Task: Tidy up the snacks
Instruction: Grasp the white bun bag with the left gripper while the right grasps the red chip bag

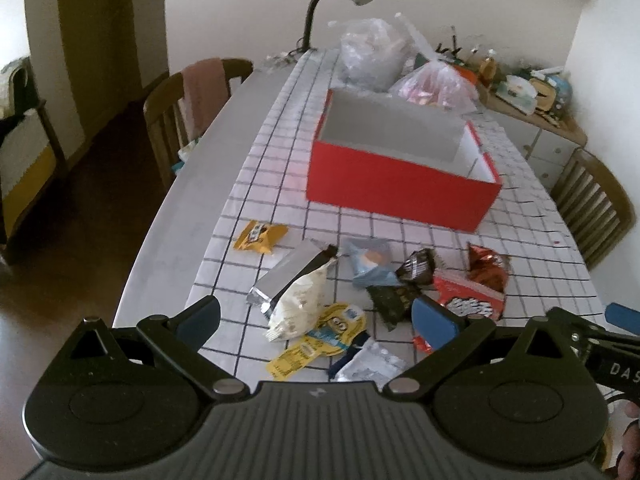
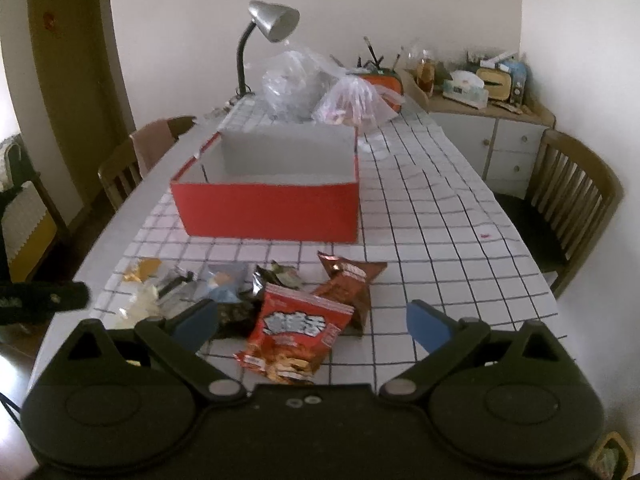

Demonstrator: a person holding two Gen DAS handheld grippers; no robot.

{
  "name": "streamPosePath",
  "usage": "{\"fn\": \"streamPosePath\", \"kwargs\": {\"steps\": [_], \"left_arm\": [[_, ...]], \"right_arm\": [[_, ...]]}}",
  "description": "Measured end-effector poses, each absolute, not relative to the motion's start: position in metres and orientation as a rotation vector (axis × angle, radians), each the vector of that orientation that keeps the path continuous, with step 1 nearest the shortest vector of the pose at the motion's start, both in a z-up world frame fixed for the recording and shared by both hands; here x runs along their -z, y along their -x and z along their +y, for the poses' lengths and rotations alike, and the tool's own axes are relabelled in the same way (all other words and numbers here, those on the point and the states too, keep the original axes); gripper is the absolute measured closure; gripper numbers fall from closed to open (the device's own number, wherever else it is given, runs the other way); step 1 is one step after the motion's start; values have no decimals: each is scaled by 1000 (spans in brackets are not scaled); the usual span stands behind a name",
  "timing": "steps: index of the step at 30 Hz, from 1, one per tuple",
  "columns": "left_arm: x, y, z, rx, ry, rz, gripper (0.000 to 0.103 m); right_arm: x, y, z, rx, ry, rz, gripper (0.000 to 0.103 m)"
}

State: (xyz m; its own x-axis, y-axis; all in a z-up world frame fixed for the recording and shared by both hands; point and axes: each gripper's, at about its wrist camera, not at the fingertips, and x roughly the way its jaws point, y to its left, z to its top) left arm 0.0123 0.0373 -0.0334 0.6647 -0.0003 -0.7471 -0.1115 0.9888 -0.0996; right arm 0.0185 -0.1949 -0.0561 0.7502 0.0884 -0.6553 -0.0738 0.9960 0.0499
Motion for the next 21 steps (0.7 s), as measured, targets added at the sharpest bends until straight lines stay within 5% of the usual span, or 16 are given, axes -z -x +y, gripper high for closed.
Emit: {"fn": "streamPosePath", "kwargs": {"steps": [12,21], "left_arm": [[75,-41,55,-72,200,926,1],[108,-73,62,-79,206,1010,11]], "right_arm": [[101,-60,-201,-102,3,814,3],[141,-100,-181,-91,13,918,3]]}}
